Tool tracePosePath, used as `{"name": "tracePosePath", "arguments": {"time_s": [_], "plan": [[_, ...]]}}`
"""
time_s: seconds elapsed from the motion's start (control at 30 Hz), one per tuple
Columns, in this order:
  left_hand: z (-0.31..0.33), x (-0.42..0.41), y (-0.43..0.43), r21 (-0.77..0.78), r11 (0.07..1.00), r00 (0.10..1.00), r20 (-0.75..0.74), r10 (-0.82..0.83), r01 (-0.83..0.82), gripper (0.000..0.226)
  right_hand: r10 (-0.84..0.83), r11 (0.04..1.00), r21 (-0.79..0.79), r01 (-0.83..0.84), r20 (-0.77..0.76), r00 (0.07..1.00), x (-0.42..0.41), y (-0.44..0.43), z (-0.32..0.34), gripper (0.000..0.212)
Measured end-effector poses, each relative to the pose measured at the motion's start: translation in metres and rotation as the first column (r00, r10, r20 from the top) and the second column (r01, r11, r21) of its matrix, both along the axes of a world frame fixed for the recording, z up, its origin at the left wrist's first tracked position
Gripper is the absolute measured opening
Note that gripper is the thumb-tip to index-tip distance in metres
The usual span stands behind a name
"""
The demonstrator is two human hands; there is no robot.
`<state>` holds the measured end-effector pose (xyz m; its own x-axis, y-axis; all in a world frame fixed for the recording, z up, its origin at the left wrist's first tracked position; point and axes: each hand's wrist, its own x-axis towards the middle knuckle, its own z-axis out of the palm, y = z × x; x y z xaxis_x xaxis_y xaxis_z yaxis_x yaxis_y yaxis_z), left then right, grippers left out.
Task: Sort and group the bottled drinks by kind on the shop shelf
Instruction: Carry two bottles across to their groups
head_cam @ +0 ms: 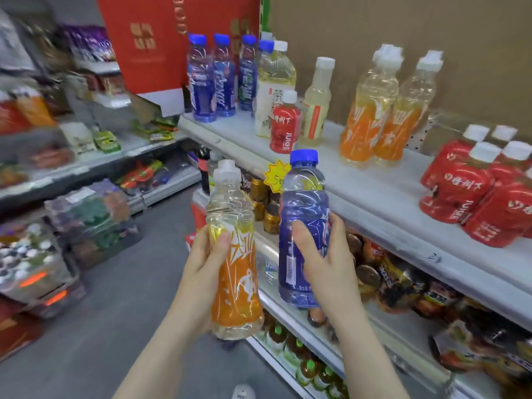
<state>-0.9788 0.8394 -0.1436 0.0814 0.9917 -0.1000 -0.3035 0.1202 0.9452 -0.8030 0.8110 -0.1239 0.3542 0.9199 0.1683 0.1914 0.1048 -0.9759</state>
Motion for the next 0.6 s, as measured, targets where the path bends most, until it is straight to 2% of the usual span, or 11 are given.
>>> {"name": "tracePosePath", "arguments": {"time_s": [0.17, 0.23, 0.3, 0.4, 0.47, 0.6], "plan": [[0.021, -0.026, 0.082, 0.055, 0.994, 0.995, 0.034, 0.09, -0.092, 0.041, 0.104, 0.991, 0.092, -0.099, -0.048, 0.993, -0.021, 0.111, 0.03, 0.061], [0.028, -0.036, 0.111, 0.086, 0.988, 0.991, 0.037, 0.127, -0.13, 0.04, 0.139, 0.98, 0.147, -0.134, -0.029, 0.99, -0.028, 0.159, 0.048, 0.057], [0.03, -0.046, 0.138, 0.1, 0.979, 0.984, 0.049, 0.172, -0.176, 0.032, 0.113, 0.972, 0.199, -0.123, 0.058, 0.992, -0.037, 0.214, 0.068, 0.055], [0.03, -0.061, 0.17, 0.084, 0.973, 0.976, 0.073, 0.207, -0.213, 0.028, 0.037, 0.961, 0.264, -0.087, 0.191, 0.981, -0.055, 0.288, 0.091, 0.067], [0.031, -0.07, 0.189, 0.083, 0.971, 0.973, 0.083, 0.217, -0.224, 0.032, 0.008, 0.957, 0.282, -0.071, 0.218, 0.976, -0.064, 0.332, 0.097, 0.077], [0.03, -0.086, 0.226, 0.081, 0.972, 0.972, 0.097, 0.212, -0.22, 0.031, -0.033, 0.979, 0.204, -0.014, 0.224, 0.974, -0.075, 0.39, 0.09, 0.089]]}}
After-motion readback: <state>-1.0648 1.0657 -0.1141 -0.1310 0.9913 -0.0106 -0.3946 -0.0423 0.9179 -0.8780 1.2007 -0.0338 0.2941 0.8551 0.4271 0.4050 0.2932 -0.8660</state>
